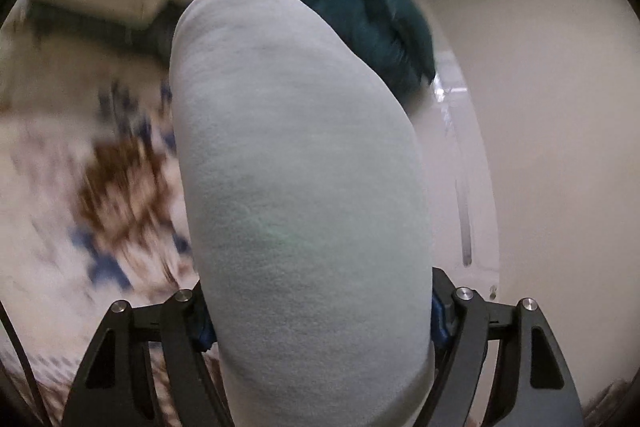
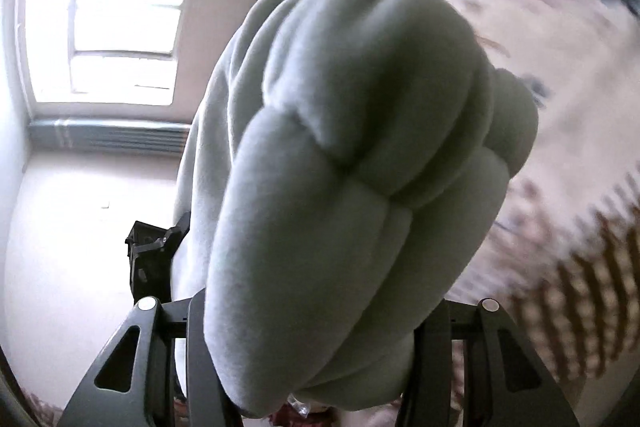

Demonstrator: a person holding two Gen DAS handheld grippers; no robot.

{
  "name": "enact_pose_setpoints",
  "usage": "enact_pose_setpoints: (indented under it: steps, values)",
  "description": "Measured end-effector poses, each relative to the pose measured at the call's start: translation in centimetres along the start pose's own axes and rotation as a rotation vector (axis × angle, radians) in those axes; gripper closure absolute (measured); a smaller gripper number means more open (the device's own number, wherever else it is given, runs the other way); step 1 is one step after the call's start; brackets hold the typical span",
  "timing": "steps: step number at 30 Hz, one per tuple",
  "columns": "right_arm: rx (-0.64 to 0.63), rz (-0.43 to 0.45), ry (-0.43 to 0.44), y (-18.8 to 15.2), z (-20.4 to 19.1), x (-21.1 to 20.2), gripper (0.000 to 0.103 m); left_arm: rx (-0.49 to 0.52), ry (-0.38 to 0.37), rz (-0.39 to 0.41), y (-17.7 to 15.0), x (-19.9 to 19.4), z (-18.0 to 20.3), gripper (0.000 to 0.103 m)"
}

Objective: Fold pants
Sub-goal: 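Lift the folded pants with both tools and carry them over the bed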

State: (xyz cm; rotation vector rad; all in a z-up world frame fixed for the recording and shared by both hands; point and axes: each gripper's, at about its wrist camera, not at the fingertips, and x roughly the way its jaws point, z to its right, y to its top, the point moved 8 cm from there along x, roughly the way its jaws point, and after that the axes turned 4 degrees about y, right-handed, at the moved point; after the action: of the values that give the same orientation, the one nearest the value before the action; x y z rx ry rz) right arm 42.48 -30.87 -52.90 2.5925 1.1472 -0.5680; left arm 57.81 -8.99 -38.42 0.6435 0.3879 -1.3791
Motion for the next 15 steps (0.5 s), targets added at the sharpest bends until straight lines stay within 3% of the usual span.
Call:
enact_pose_setpoints:
  steps: [4,7,9,15]
  values:
    - [-0.056,0.016,0.037,3.2,-6.7,5.3,0.054,0.034,-0.019,0.034,8.6,-4.8,-0.3,0.028]
    - [-0.071,0.052,0.063,8.7,-11.5,9.3,0.054,0.069,-0.025,0.05,15.9,-8.1,-1.5,0.028]
    - [-0.08,0.08,0.086,10.5,-14.5,13.4,0.054,0.095,-0.009,0.058,21.1,-9.7,-2.8,0.028]
    - [-0.072,0.094,0.127,16.0,-18.7,26.6,0.054,0.107,0.027,0.07,32.9,-10.2,-8.9,0.028]
